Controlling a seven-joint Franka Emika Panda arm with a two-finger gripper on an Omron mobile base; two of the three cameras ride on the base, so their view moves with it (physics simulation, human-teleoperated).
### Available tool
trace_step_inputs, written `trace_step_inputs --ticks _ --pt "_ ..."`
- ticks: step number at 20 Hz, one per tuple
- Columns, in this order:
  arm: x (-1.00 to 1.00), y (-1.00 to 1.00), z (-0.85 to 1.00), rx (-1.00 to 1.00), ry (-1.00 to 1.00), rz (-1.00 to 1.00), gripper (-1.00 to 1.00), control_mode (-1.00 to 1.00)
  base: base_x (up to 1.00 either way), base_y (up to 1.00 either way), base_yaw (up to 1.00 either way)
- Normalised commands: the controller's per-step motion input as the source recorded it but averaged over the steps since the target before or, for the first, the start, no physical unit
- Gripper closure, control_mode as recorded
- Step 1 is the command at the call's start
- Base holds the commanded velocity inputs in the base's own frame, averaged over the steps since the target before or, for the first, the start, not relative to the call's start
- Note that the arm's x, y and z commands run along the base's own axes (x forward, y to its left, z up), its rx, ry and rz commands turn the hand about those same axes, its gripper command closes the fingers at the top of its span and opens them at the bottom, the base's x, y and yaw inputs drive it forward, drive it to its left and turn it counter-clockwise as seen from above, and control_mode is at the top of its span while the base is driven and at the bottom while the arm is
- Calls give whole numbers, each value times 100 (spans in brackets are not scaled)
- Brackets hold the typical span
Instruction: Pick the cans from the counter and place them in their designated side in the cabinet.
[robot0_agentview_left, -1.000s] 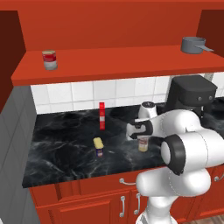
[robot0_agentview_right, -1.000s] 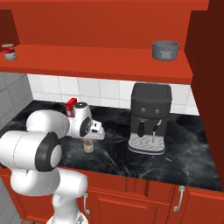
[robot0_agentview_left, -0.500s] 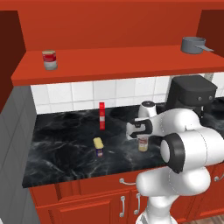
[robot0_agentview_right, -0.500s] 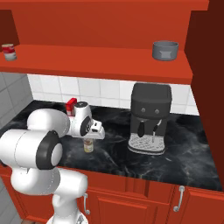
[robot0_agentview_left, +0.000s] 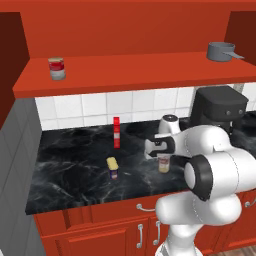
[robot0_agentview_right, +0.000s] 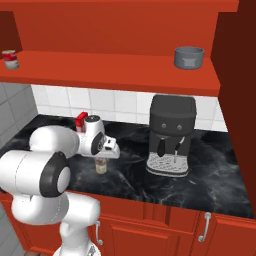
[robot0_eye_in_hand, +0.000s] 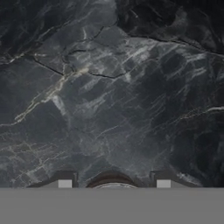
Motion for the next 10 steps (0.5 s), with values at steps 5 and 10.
trace_step_inputs --ticks 5,10 --pt "-18 0 32 0 -7 8 100 -100 0 0 0" --pt "-16 0 42 0 -8 10 100 -100 0 0 0"
